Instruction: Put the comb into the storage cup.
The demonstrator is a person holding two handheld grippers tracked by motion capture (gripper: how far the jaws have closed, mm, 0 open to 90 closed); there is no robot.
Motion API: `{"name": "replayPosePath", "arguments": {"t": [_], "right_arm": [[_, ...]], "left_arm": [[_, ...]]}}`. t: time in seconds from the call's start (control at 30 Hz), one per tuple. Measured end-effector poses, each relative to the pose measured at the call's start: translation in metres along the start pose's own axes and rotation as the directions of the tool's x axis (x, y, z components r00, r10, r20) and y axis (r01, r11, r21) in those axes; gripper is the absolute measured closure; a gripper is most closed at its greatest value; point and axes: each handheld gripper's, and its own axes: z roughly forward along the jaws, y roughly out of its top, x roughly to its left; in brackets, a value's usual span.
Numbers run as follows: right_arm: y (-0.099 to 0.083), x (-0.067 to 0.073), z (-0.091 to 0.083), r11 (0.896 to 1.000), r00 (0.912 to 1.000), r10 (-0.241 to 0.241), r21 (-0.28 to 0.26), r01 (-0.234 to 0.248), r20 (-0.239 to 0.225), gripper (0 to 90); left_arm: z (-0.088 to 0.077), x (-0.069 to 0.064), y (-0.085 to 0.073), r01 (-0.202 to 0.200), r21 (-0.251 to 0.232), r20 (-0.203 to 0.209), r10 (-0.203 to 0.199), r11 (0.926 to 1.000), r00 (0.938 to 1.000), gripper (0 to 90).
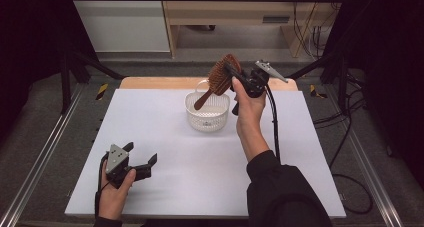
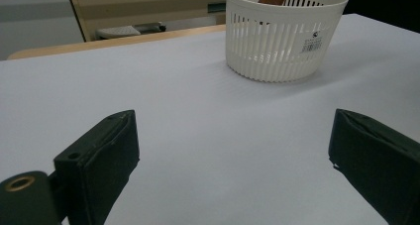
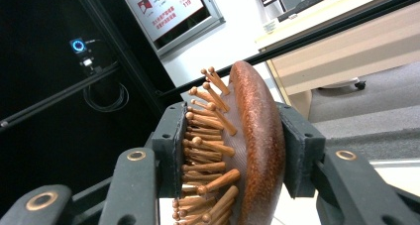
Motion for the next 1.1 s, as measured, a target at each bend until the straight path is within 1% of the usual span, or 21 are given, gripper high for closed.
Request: {"name": "replayPosePath", "arguments": {"t": [0.1, 0.2, 0.37, 0.5, 0.8, 1.1], "right_arm": [[-0.003, 0.001, 0.000, 1.000, 0.9999, -0.011, -0.002, 0.011, 0.003, 52.3], [-0.008, -0.002, 0.001, 1.000, 1.0000, 0.005, 0.002, -0.005, 0.005, 52.3], [-0.018, -0.007, 0.002, 1.000, 0.9998, 0.016, 0.013, -0.016, 0.009, 52.3], [-0.023, -0.009, 0.002, 0.999, 0.9994, 0.031, 0.009, -0.031, 0.013, 52.2], [-0.034, -0.011, 0.002, 1.000, 0.9994, 0.026, 0.017, -0.026, 0.023, 52.2], [-0.041, -0.012, 0.003, 0.999, 0.9991, 0.034, 0.025, -0.035, 0.027, 52.3]], "left_arm": [[0.000, 0.000, 0.000, 0.000, 0.001, -0.002, 0.000, 1.0000, 1.0000, 5.3], [0.000, 0.000, 0.000, -0.002, 0.003, -0.002, 0.002, 1.0000, 1.0000, 5.3], [0.001, 0.000, 0.000, -0.002, 0.004, 0.001, 0.002, 1.0000, 1.0000, 5.3], [0.001, 0.000, 0.000, -0.002, 0.004, 0.001, 0.002, 1.0000, 1.0000, 5.3], [0.001, 0.000, 0.000, -0.006, 0.009, 0.004, 0.006, 0.9999, 1.0000, 5.3], [0.001, 0.000, 0.000, -0.007, 0.011, 0.009, 0.007, 0.9999, 0.9999, 5.3]]}}
